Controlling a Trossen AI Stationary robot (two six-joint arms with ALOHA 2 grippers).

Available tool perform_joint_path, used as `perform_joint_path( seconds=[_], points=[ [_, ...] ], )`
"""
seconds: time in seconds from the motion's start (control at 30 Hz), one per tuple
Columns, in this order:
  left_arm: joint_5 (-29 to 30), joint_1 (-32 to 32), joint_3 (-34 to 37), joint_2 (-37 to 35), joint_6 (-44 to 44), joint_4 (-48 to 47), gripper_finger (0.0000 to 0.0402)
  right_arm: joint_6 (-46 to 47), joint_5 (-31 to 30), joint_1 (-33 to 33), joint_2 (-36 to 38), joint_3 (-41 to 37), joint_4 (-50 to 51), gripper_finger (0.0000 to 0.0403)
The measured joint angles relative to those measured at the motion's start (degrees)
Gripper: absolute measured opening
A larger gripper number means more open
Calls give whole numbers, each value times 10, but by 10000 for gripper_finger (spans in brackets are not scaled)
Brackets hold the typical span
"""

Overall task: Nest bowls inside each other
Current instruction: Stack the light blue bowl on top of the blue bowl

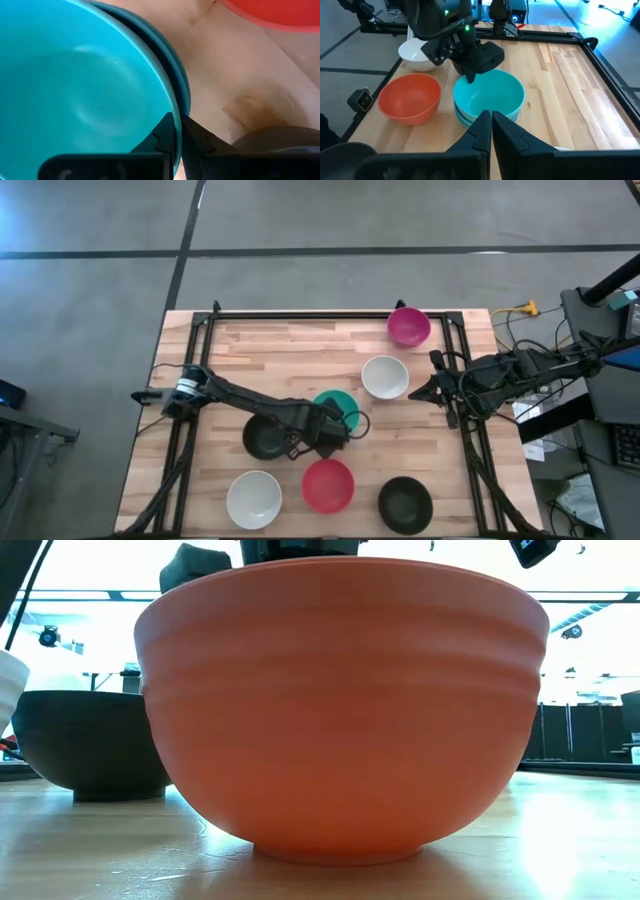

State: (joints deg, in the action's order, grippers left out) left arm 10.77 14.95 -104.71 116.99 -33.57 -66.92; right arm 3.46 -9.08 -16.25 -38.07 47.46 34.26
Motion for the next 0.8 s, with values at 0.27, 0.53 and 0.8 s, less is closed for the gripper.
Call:
perform_joint_path(
  seconds=[0.27, 0.53, 0.8],
  points=[
    [0, -9, 0, 0, 1, 1, 11, 26, 0, 0, 0, 0, 0, 9],
    [0, -10, 0, -4, 2, 9, 103, 43, -1, 0, 0, -4, 0, 9],
    [0, -9, -15, -26, 30, 5, 131, 76, 0, 0, 0, -20, 0, 9]
  ],
)
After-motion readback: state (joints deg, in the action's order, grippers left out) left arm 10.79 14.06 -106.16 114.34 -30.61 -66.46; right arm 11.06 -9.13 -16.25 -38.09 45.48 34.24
